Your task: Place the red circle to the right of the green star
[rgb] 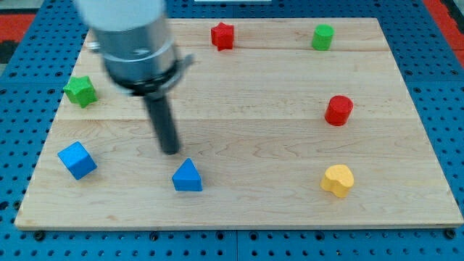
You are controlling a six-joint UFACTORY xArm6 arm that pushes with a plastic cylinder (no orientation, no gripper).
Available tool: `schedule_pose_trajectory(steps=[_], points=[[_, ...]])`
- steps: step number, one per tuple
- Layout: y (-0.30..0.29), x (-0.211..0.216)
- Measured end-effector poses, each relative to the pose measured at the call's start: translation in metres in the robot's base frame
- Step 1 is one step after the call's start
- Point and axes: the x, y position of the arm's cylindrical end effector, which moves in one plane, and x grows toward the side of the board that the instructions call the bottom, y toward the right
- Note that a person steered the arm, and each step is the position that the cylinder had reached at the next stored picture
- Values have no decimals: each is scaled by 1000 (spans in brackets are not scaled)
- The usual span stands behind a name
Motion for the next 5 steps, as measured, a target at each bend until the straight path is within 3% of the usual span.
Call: schedule_pose_trajectory(steps=[1, 3, 4, 5], points=[[37, -28], [165, -22], [260, -15], [287, -35]])
